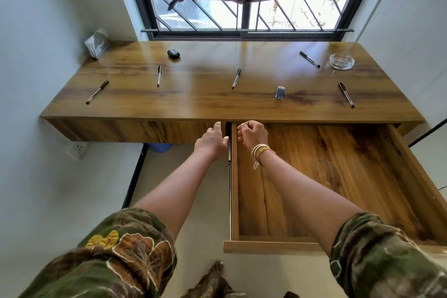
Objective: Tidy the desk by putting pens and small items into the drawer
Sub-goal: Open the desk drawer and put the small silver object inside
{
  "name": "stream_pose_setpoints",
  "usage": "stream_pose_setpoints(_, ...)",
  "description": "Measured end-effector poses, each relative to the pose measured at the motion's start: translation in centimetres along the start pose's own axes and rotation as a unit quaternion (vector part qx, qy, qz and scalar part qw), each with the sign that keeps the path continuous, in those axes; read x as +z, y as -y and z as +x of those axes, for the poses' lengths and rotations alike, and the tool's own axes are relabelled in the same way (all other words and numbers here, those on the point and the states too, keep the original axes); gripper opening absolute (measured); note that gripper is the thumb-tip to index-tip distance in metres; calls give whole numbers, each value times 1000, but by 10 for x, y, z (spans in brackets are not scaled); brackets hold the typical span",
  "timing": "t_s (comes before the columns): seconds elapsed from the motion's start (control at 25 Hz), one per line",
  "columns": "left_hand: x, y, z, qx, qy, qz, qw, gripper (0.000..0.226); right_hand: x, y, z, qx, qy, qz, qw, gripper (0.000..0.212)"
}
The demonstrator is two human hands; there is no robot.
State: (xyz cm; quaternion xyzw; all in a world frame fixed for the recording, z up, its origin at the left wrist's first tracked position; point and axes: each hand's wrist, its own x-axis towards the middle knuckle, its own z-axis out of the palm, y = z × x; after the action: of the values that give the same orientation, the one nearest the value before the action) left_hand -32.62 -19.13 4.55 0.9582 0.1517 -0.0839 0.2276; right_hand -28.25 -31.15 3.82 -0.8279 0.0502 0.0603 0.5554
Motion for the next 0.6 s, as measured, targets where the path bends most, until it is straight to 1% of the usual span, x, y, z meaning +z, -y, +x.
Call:
stream_pose_setpoints(0.12, -5, 7, 31, 13, 18, 22, 1000, 66, 4, 0, 32, 12, -17, -21, 1000, 16)
stream_pose_setpoints(0.2, -3, 8, 49, 18, 26, 22, 999, 67, -1, -2, 52, 5, -36, -45, 998, 13)
stream_pose_setpoints(0.36, 2, -2, 83, 36, 34, 37, 998, 68, -19, -4, 103, -10, -53, -135, 989, 16)
stream_pose_setpoints(0.48, 4, -20, 117, 39, 53, 58, 996, 70, -33, -6, 149, 6, -92, -174, 980, 28)
stream_pose_setpoints(0.6, 14, -27, 145, 28, 115, 106, 987, 79, -46, -7, 188, 25, -123, -205, 971, 47)
